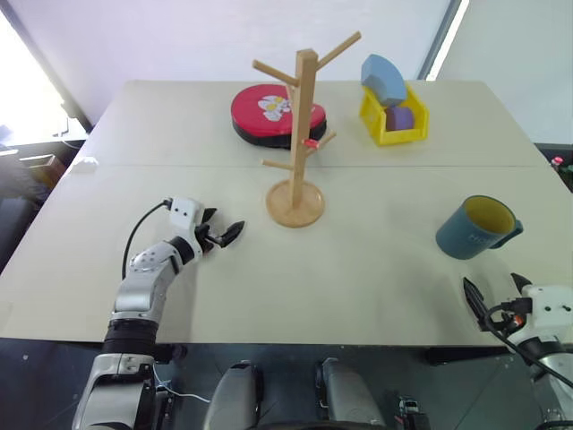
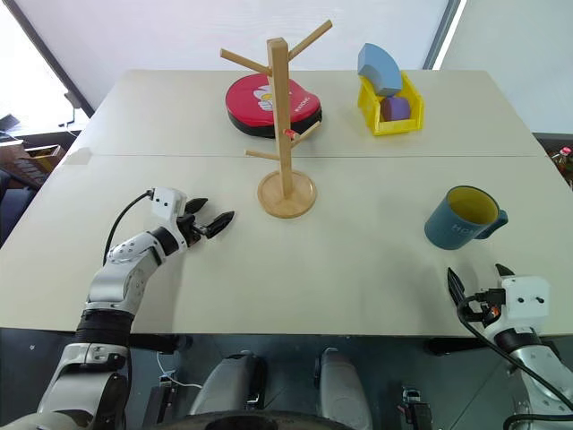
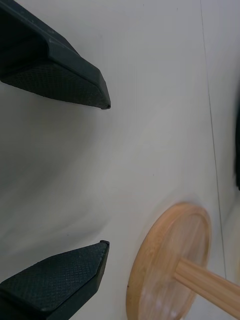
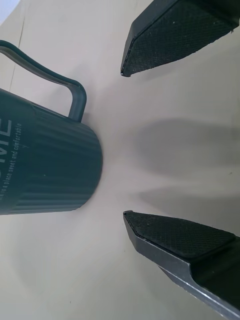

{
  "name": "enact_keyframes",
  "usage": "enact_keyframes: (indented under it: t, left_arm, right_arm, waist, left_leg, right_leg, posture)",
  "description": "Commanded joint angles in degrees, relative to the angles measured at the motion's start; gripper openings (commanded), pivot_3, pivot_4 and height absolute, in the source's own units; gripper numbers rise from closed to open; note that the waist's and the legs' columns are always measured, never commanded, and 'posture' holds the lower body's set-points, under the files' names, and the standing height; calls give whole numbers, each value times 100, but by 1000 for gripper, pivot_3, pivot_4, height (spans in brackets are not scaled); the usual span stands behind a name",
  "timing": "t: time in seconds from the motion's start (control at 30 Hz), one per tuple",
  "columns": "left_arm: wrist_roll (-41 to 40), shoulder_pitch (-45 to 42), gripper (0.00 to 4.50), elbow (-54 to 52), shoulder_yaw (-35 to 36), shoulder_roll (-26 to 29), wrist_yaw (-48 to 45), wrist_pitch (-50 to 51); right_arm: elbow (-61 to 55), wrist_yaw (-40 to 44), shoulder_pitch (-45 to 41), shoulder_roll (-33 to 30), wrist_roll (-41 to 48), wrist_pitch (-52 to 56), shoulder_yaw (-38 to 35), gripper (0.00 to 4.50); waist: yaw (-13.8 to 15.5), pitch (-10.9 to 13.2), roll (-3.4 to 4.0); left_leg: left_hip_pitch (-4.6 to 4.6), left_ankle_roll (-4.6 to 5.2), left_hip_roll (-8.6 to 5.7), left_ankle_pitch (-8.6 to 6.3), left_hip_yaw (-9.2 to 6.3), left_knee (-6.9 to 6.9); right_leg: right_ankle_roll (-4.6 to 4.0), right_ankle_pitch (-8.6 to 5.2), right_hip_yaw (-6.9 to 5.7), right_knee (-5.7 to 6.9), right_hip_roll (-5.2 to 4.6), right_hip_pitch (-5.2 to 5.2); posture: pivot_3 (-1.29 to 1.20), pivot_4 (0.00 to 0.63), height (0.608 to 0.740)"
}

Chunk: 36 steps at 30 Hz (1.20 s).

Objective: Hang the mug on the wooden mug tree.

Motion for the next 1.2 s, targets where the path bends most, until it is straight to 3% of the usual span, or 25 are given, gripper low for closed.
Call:
enact_keyframes:
  t: [0.03, 0.43, 0.83, 1.2]
  left_arm:
    - [53, -9, 4500, -138, -29, 26, 3, -131]
    - [-271, 212, 4500, -859, -139, 132, -524, 190]
    - [-766, 688, 4500, -2684, -1380, 840, -2307, 706]
    - [-1017, 390, 4500, -3203, -1703, 489, -2194, 1077]
  right_arm:
    - [-74, -36, -15, 15, 13, -86, -69, 4454]
    - [156, 5, -30, -14, 15, -231, -120, 4454]
    - [453, -95, -304, -146, 101, -305, -454, 4454]
    - [1994, -368, -1795, -876, -98, -397, -467, 4454]
  waist:
    - [0, 0, 0]
    - [-2, 0, 0]
    - [-3, -3, 8]
    - [-44, -1, 12]
  left_leg:
    - [0, 0, 0, 0, 0, 0]
    - [0, 0, 0, 0, 0, 2]
    - [1, 1, 2, 1, 1, 4]
    - [5, 5, 8, 2, 11, 14]
  right_leg:
    - [-1, -1, 0, 0, 0, 0]
    - [3, 2, 1, 2, 3, 0]
    - [-15, -9, 7, 2, -1, 2]
    - [-14, -8, 16, 3, 33, 7]
  posture:
    - [0, 150, 735]
    - [0, 150, 735]
    - [0, 150, 735]
    - [0, 150, 735]
